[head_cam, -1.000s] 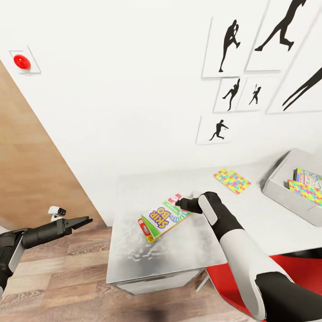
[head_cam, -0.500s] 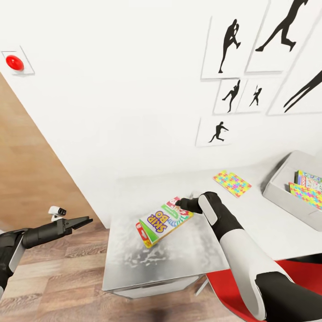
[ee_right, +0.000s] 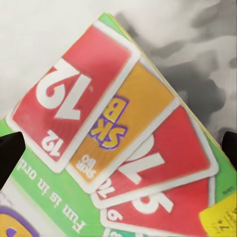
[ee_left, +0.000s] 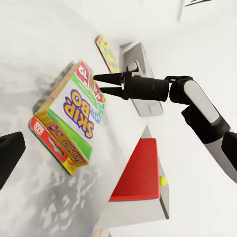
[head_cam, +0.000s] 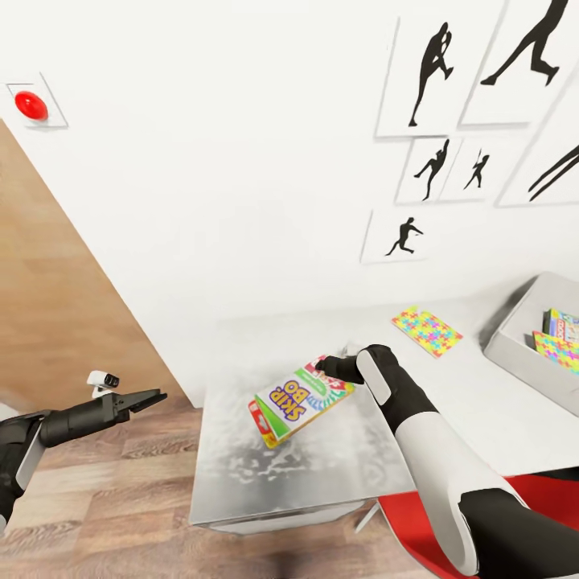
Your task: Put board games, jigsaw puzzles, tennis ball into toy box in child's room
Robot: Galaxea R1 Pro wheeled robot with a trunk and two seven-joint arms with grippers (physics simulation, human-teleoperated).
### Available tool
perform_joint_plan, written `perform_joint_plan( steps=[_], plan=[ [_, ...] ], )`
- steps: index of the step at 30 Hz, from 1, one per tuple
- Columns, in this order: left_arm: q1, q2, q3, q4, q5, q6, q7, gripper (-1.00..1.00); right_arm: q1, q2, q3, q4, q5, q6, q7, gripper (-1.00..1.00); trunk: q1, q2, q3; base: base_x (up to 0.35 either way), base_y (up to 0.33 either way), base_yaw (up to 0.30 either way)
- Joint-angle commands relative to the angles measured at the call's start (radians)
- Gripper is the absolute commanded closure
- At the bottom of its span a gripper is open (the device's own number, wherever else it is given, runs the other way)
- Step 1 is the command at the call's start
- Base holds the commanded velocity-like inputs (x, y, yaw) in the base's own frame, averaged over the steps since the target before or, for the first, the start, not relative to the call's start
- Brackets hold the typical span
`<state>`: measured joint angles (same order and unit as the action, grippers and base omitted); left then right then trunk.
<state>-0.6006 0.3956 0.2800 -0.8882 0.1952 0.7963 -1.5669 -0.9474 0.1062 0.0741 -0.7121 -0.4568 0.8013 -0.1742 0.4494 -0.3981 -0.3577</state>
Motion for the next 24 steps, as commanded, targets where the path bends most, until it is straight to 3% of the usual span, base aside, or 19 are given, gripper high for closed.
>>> perform_joint_plan(
  steps=[1, 13, 24],
  plan=[
    [-0.001, 0.0, 0.0, 0.0, 0.0, 0.011, -0.004, -1.0, -0.001, 0.0, 0.003, -0.001, -0.011, 0.003, -0.01, -1.0, 0.001, -0.002, -0.003, 0.026, 0.011, 0.07],
    [-0.001, 0.0, 0.0, 0.0, 0.0, 0.011, -0.004, -1.0, 0.001, -0.002, 0.003, -0.001, -0.011, 0.003, -0.01, -1.0, 0.001, -0.002, -0.015, 0.003, 0.01, 0.048],
    [-0.001, 0.0, -0.001, 0.0, 0.0, 0.012, -0.004, -1.0, 0.001, -0.002, 0.003, -0.001, -0.011, 0.001, -0.01, -1.0, 0.001, -0.002, -0.016, -0.074, 0.233, 0.001]
  ],
)
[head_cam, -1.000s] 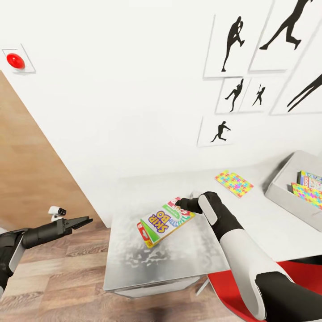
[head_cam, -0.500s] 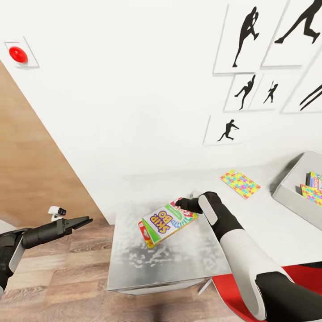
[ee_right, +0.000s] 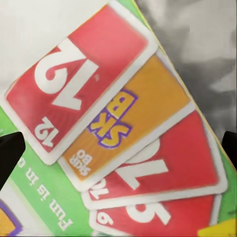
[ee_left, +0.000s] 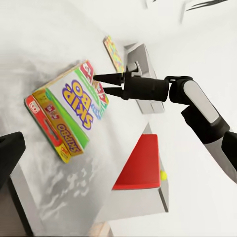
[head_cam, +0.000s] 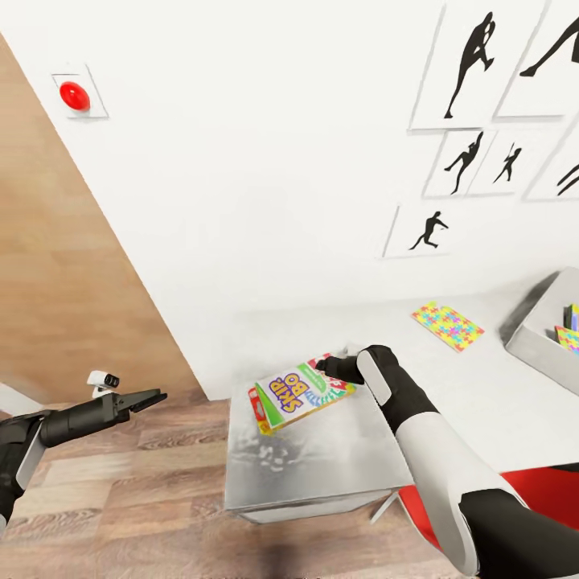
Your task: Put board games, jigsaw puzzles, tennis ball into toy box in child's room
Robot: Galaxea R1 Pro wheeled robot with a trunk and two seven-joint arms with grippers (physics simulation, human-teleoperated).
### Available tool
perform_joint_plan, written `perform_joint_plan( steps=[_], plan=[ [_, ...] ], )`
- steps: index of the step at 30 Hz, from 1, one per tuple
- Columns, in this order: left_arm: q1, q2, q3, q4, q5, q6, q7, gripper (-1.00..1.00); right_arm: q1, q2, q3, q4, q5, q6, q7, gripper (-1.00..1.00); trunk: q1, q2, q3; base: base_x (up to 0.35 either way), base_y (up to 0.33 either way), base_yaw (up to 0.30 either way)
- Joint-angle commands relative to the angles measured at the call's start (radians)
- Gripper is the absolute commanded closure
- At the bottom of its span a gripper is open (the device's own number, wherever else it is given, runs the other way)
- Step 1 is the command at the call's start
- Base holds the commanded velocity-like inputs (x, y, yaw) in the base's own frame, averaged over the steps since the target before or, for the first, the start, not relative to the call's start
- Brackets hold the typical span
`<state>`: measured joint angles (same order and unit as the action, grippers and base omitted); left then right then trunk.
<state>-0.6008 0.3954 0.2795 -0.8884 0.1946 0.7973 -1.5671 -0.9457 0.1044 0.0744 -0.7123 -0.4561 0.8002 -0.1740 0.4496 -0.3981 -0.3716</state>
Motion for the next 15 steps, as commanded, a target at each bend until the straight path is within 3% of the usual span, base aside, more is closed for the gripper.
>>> perform_joint_plan(
  steps=[1, 10, 15],
  plan=[
    [-0.001, 0.0, 0.0, 0.0, 0.0, 0.011, -0.004, -1.0, -0.001, 0.0, 0.002, -0.001, -0.012, 0.002, -0.009, -1.0, 0.0, -0.002, -0.002, -0.087, 0.275, 0.0],
    [-0.001, 0.0, 0.0, 0.0, 0.0, 0.011, -0.004, -1.0, -0.001, 0.0, 0.002, -0.001, -0.012, 0.002, -0.01, -1.0, 0.0, -0.002, -0.002, -0.003, 0.281, 0.0],
    [-0.001, 0.0, 0.0, 0.0, 0.0, 0.011, -0.004, -1.0, -0.001, 0.0, 0.002, -0.001, -0.012, 0.002, -0.01, -1.0, 0.0, -0.002, -0.002, 0.099, 0.102, 0.0]
  ],
)
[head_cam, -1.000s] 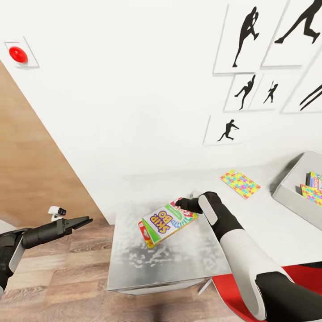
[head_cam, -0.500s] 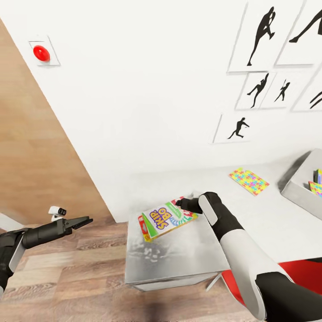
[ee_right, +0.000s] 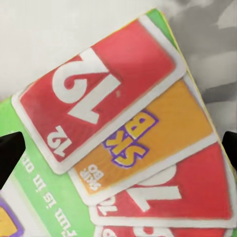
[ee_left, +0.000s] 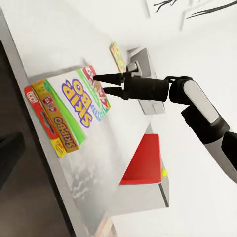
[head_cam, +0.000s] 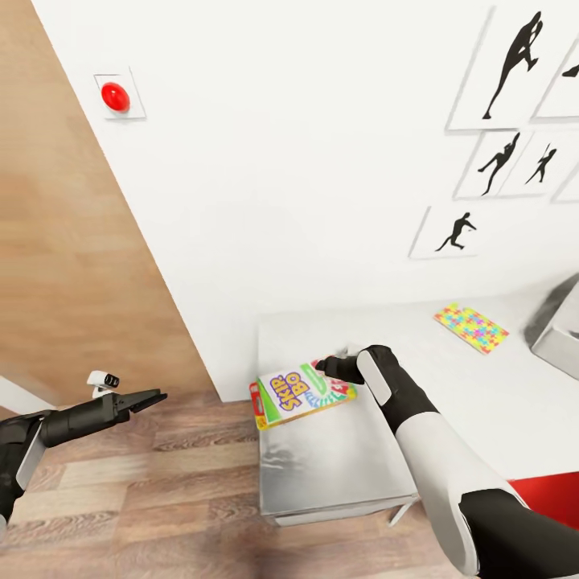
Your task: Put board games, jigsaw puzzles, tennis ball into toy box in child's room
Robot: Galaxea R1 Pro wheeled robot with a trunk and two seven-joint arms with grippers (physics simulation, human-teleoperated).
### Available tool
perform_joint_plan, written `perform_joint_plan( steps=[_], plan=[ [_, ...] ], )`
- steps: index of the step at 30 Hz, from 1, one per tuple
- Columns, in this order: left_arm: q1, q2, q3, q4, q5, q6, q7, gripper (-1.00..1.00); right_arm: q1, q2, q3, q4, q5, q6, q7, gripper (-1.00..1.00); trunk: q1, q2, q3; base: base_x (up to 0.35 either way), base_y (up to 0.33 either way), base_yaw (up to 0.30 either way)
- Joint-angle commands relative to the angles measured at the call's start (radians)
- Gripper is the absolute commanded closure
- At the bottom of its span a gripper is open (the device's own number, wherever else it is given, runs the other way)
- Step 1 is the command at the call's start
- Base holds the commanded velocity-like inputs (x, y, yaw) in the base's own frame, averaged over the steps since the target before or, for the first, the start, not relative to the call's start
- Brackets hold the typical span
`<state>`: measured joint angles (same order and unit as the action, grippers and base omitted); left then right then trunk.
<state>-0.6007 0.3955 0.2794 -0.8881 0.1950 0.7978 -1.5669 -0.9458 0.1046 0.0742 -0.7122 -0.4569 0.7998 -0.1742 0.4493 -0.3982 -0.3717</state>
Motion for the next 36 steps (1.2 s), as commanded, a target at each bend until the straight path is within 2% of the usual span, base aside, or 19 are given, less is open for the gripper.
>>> perform_joint_plan(
  steps=[1, 33, 36],
  plan=[
    [-0.001, 0.0, 0.0, 0.0, 0.0, 0.011, -0.004, -1.0, -0.001, 0.0, 0.003, -0.001, -0.011, 0.002, -0.01, -1.0, 0.001, -0.002, -0.002, 0.09, 0.08, 0.0],
    [-0.001, 0.0, 0.0, 0.0, -0.002, 0.01, -0.004, -1.0, 0.003, -0.001, 0.003, -0.001, -0.011, 0.001, -0.008, -1.0, 0.001, -0.002, -0.002, 0.006, 0.116, 0.0],
    [-0.001, 0.0, 0.0, 0.0, -0.002, 0.009, -0.004, -1.0, 0.011, -0.002, -0.002, -0.044, -0.013, 0.005, -0.003, -1.0, 0.001, -0.002, 0.001, 0.0, 0.012, 0.0]
  ],
)
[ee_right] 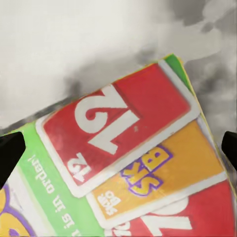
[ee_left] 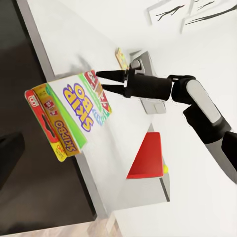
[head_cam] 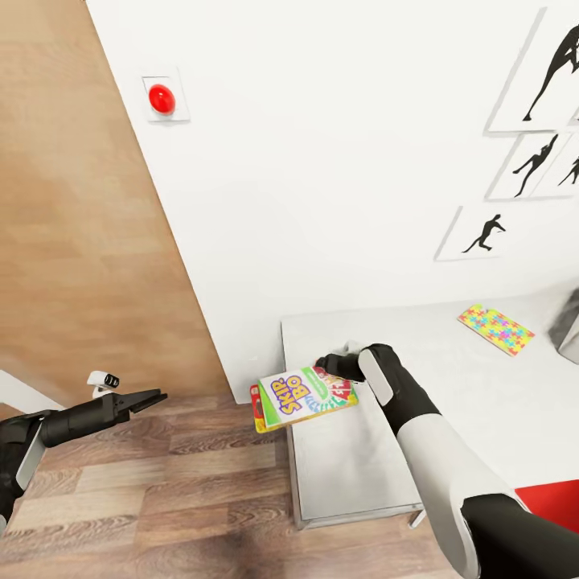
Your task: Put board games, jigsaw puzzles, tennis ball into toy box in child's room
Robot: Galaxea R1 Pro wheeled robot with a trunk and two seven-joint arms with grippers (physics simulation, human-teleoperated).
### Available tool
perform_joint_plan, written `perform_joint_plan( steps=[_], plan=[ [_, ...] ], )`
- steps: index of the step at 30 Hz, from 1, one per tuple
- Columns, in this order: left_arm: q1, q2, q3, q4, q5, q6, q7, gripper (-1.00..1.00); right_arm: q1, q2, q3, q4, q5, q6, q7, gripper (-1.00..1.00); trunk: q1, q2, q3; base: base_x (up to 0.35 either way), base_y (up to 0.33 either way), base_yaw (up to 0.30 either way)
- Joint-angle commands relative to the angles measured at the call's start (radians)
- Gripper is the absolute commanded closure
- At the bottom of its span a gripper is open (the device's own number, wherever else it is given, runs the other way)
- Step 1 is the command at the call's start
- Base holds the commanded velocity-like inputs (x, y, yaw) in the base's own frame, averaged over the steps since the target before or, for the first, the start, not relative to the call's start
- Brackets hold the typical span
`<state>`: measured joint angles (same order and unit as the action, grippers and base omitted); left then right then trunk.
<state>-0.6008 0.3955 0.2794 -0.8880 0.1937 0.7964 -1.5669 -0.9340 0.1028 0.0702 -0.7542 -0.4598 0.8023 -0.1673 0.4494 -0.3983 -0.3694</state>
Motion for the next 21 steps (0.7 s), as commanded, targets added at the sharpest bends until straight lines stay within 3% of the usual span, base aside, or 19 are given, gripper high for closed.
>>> perform_joint_plan(
  steps=[1, 6, 9, 13, 18, 19, 21],
  plan=[
    [-0.001, 0.0, 0.0, 0.0, 0.0, 0.011, -0.004, -1.0, 0.003, -0.001, 0.001, -0.019, -0.011, 0.004, -0.009, -1.0, 0.001, -0.002, -0.001, 0.0, 0.005, 0.0],
    [-0.001, 0.0, 0.0, 0.0, 0.0, 0.011, -0.004, -1.0, 0.106, -0.071, -0.007, -0.3, -0.029, 0.06, 0.038, -1.0, 0.001, -0.002, 0.001, 0.0, 0.001, 0.0],
    [-0.001, 0.0, 0.0, 0.0, 0.0, 0.011, -0.004, -1.0, 0.157, -0.088, -0.02, -0.414, -0.043, 0.11, 0.079, -1.0, 0.001, -0.002, 0.001, 0.0, 0.0, 0.0],
    [-0.001, 0.0, 0.0, 0.0, 0.0, 0.012, -0.004, -1.0, 0.236, -0.105, -0.071, -0.552, -0.063, 0.159, 0.185, -1.0, 0.001, -0.002, 0.002, 0.0, 0.0, 0.0],
    [-0.001, 0.0, 0.001, 0.0, -0.001, 0.012, -0.004, -1.0, 0.343, -0.124, -0.143, -0.677, -0.071, 0.175, 0.384, -1.0, 0.001, -0.002, 0.002, 0.0, 0.0, 0.0],
    [-0.001, 0.0, 0.001, 0.0, -0.002, 0.012, -0.004, -1.0, 0.394, -0.129, -0.174, -0.715, -0.072, 0.174, 0.485, -1.0, 0.001, -0.002, 0.002, 0.0, 0.0, 0.0],
    [-0.001, 0.0, 0.0, 0.0, -0.002, 0.013, -0.004, -1.0, 0.446, -0.132, -0.209, -0.742, -0.072, 0.171, 0.595, -1.0, 0.001, -0.002, 0.002, 0.0, 0.0, 0.0]
  ],
)
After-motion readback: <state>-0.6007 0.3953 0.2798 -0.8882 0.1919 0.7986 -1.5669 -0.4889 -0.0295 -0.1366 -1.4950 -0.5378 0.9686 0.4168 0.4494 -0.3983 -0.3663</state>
